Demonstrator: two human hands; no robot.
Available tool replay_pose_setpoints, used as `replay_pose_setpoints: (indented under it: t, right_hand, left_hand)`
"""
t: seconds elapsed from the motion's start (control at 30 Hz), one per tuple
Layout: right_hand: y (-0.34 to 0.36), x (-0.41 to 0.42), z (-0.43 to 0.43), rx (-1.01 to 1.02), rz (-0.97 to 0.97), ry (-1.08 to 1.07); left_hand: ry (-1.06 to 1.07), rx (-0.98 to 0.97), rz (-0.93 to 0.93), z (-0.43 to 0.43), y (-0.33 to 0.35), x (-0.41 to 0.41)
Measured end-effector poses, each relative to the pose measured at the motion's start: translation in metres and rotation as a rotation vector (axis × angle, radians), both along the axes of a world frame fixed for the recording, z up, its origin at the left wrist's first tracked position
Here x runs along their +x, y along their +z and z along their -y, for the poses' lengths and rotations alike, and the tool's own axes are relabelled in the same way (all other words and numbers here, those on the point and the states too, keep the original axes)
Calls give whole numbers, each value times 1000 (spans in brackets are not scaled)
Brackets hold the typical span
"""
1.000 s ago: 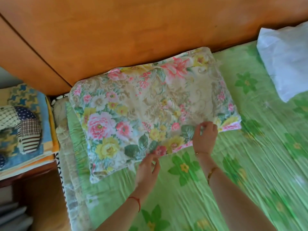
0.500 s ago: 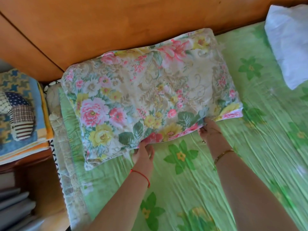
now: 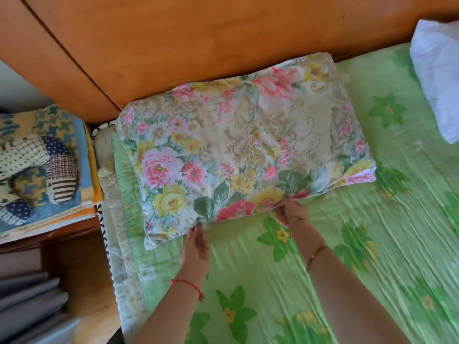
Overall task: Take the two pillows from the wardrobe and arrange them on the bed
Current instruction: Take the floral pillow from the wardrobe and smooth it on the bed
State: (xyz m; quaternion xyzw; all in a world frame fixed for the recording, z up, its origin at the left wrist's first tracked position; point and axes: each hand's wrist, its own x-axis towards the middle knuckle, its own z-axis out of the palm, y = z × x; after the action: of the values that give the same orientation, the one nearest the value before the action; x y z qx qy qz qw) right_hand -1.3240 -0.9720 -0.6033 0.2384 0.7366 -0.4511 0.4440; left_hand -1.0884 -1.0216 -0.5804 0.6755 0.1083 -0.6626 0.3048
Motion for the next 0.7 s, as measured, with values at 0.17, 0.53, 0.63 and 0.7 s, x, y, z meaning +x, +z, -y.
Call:
replay_pose_setpoints:
  t: [0.17, 0.53, 0.63, 0.7]
  right_hand:
    - [-2, 33, 14, 42, -23, 81]
    - [15, 8, -6, 213, -274, 147]
    - [26, -23, -15, 47, -291, 17]
    - [30, -47, -16, 9, -284, -20]
  left_hand:
    - [128, 50, 108, 21, 2, 22]
    - [-276, 100, 48, 0, 18, -6]
    - [-439, 127, -94, -2, 22, -37]
    - [-504, 131, -169, 3, 24, -55]
